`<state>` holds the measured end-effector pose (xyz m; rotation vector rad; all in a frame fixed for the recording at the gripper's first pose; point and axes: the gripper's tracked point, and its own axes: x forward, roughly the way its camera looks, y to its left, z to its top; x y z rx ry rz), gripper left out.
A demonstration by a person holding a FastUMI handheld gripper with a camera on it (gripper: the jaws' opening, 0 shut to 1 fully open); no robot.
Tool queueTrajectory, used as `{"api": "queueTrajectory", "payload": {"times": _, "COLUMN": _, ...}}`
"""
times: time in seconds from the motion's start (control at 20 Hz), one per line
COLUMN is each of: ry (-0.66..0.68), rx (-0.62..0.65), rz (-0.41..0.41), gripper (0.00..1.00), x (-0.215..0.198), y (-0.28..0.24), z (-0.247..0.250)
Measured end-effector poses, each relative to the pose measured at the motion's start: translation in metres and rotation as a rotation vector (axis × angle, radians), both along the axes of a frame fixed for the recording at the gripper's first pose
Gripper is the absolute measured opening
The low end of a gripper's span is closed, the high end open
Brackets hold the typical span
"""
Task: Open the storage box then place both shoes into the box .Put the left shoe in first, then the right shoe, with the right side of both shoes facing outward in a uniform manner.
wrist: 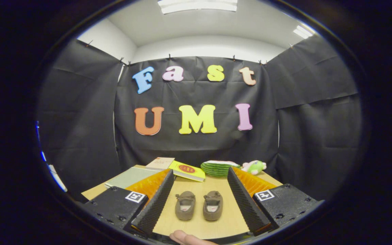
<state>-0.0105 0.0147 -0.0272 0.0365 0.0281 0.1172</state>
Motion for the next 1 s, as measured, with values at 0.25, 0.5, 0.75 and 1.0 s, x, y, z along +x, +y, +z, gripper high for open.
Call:
{"api": "queueTrajectory", "payload": {"times": 0.25, "ry": 0.020, "rx": -0.004, "rz": 0.020, "gripper": 1.00, "x": 0.009, "y": 0.000, "z": -0.012}}
{"api": "queueTrajectory", "payload": {"times": 0.5, "ry": 0.117, "rx": 0.033, "rz": 0.081, "gripper": 1.00, "x": 0.043, "y": 0.014, "z": -0.040}}
{"api": "queueTrajectory", "payload": {"times": 0.75, "ry": 0.299, "rx": 0.075, "rz": 0.197, "gripper": 1.00, "x": 0.090, "y": 0.039, "z": -0.082}}
{"api": "queueTrajectory", "payload": {"times": 1.0, "ry": 0.452, "rx": 0.179, "rz": 0.291, "gripper": 1.00, "x": 0.139, "y": 0.062, "z": -0.124}}
